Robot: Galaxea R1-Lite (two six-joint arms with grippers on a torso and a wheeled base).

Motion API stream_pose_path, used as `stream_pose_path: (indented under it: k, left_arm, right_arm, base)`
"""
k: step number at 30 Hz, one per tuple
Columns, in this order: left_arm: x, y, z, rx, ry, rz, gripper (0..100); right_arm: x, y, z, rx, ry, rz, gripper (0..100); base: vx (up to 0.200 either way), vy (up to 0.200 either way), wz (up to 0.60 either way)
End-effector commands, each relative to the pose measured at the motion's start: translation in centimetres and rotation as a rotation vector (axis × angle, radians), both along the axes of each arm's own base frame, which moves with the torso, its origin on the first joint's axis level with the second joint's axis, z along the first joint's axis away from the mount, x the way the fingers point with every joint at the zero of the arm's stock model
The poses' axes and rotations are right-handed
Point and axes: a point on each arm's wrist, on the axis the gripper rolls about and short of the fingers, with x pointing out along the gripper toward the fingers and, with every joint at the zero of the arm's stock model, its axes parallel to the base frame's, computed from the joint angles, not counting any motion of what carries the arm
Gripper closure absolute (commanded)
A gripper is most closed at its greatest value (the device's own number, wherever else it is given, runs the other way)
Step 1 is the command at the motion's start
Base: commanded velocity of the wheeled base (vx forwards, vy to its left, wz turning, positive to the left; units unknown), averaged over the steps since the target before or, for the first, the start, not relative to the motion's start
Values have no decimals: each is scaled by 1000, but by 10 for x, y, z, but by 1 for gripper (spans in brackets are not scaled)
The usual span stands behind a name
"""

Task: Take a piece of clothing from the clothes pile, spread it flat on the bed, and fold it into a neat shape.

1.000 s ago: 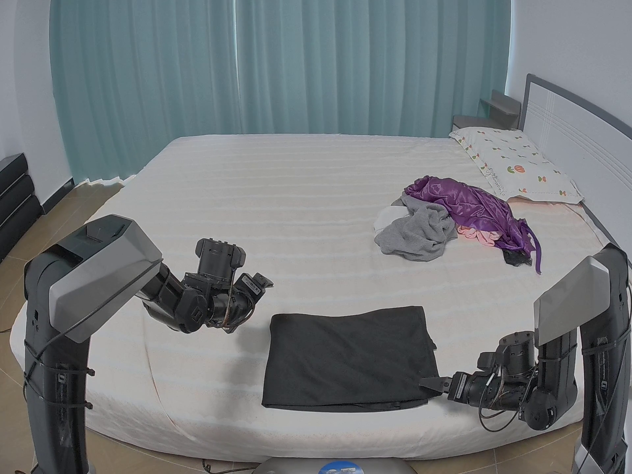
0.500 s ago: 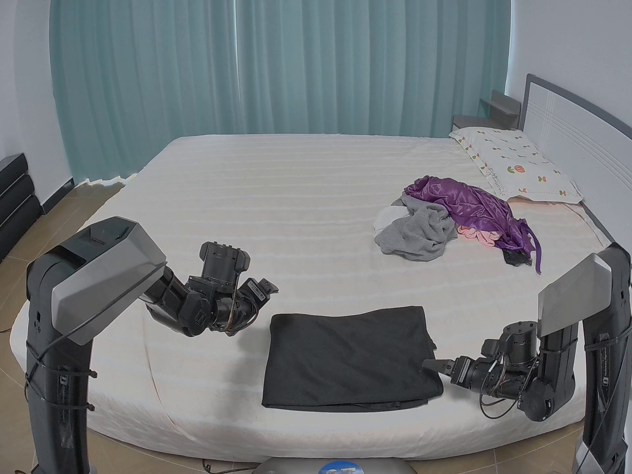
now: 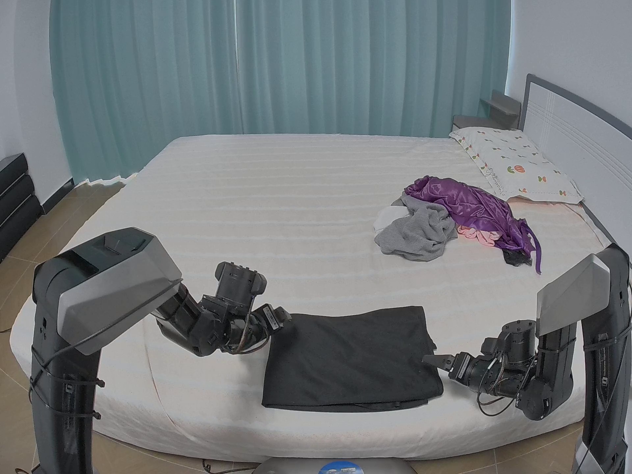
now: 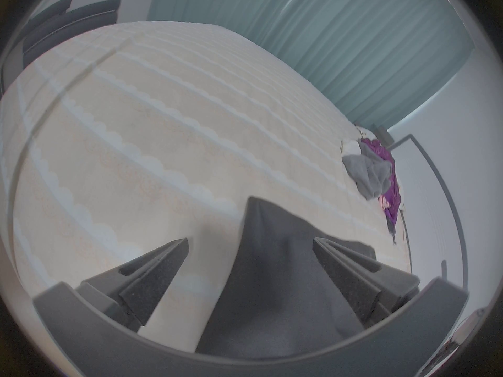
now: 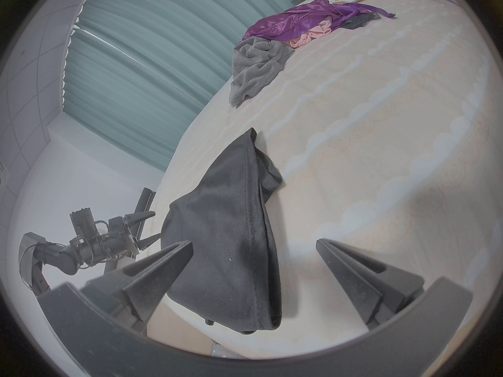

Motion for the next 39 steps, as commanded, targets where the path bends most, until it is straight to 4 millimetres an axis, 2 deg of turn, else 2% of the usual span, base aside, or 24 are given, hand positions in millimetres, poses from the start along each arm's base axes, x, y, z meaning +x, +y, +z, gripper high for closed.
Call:
stream_pose_path:
  k: [1,5,6,11,19,28,29,34,39]
  left_arm:
    - [-8,-7,-9,22,24,-29,0]
    - [-16,-11,-14,63,32,-63,0]
    - [-21,-14,-20,95,19,-84,0]
    - [-20,-16,-35,147,-50,-90,0]
    - [-27,-28,-33,145,-61,-117,0]
    - [-35,-31,-36,150,-45,-135,0]
    - [-34,-31,-36,151,-47,-136,100]
    - [-35,-31,-35,141,-45,-120,100]
    - [-34,-30,-23,90,-49,-70,100]
  right_arm:
    - [1,0,1,3,-11,2,0]
    - [1,0,1,2,-12,1,0]
    - [1,0,1,2,-12,1,0]
    - [1,0,1,2,-12,1,0]
    - [1,1,0,2,-12,2,0]
    - [0,1,0,1,-10,1,0]
    - [0,1,0,1,-10,1,0]
    - [0,1,0,1,-10,1,0]
    - [0,1,0,1,-10,1,0]
  base:
    - [0,0,0]
    - [0,0,0]
    - [0,0,0]
    - [0,0,0]
    - [0,0,0]
    - [0,0,0]
    - [0,0,0]
    - [0,0,0]
    - [0,0,0]
